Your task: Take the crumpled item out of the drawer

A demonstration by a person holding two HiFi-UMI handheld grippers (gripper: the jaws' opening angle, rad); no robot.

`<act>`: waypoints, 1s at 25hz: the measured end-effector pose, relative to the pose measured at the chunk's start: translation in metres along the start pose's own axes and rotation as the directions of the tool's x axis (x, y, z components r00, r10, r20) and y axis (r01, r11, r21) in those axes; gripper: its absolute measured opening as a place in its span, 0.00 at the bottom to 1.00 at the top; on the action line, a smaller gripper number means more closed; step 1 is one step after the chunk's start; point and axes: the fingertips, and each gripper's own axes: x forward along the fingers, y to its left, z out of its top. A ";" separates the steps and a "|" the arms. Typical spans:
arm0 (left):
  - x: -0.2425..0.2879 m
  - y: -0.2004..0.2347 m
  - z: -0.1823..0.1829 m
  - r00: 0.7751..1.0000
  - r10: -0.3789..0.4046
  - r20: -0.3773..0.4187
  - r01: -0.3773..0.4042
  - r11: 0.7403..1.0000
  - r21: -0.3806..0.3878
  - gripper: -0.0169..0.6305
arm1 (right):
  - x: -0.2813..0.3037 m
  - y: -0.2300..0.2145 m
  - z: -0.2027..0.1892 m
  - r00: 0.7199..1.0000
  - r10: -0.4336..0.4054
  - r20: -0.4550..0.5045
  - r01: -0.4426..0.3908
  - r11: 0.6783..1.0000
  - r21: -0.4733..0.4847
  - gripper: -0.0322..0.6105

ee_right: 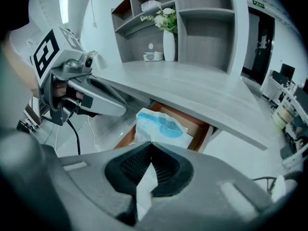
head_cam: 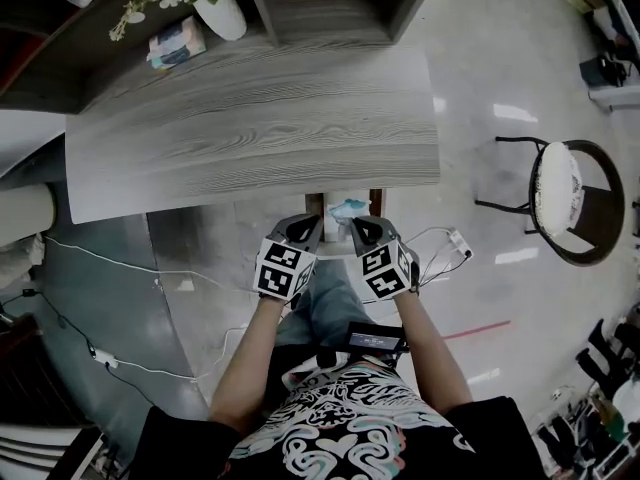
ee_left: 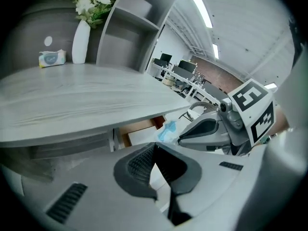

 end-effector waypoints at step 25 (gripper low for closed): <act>-0.094 -0.021 0.069 0.974 -0.012 0.228 0.003 0.999 0.040 0.03 | -0.089 0.017 0.054 0.974 -0.139 0.179 0.129 0.989 0.066 0.06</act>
